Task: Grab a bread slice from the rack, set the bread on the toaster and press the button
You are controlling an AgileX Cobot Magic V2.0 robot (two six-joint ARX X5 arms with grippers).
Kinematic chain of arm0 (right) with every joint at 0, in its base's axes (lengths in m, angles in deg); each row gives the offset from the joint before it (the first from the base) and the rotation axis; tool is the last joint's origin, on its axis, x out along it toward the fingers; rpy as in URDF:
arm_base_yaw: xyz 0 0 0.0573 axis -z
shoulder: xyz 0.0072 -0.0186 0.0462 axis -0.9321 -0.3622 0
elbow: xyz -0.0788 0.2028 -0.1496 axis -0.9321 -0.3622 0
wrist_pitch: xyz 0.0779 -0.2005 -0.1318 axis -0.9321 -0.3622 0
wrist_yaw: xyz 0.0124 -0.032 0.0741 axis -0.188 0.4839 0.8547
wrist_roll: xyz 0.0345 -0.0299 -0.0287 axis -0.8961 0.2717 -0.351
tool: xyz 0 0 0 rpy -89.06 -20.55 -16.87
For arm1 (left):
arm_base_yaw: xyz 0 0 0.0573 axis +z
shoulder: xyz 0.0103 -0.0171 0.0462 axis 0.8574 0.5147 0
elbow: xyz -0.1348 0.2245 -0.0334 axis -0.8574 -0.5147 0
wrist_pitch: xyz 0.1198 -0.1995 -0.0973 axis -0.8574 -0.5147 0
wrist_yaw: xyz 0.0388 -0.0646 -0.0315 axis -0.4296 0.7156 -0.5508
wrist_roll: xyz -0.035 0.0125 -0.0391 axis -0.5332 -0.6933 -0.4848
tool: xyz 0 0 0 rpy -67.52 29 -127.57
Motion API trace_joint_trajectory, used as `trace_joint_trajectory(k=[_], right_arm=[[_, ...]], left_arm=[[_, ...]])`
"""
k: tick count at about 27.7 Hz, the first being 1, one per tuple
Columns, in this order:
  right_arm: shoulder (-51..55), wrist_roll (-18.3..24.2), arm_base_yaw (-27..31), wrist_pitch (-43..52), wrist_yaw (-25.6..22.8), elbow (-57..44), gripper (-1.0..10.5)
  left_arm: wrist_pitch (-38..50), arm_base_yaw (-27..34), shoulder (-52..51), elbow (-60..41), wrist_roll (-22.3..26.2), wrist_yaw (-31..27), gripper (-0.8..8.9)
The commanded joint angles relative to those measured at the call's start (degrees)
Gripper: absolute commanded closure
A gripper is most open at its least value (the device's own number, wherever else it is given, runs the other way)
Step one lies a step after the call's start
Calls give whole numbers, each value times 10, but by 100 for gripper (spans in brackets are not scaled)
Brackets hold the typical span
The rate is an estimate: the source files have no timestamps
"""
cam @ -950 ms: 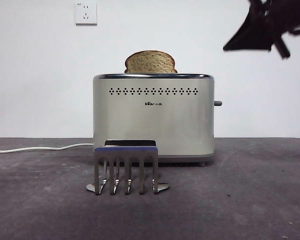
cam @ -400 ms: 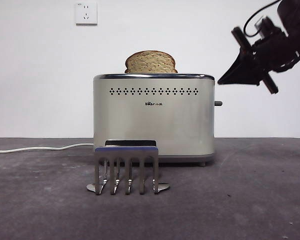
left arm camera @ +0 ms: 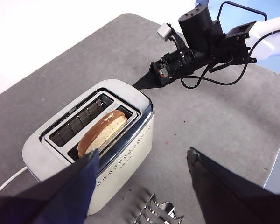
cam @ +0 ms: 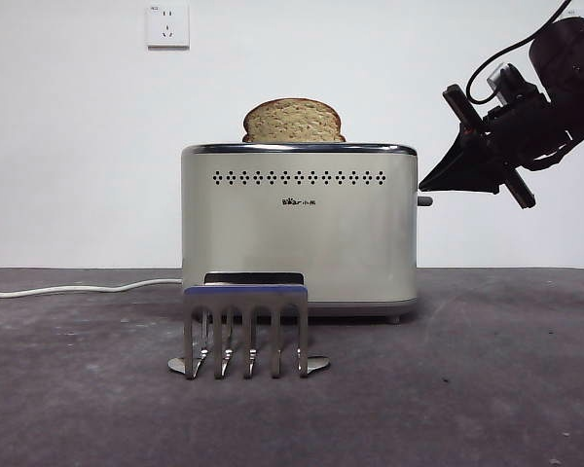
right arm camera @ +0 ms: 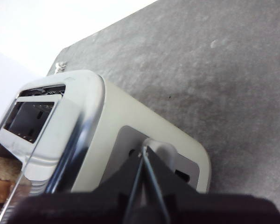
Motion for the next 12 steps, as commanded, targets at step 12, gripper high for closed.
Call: trace_joint_trajectory(k=[12], right_arm=[[-56,17,-8,3,-14,2,960]], left_arm=[[2,-2,0,-5,-8,1,495]])
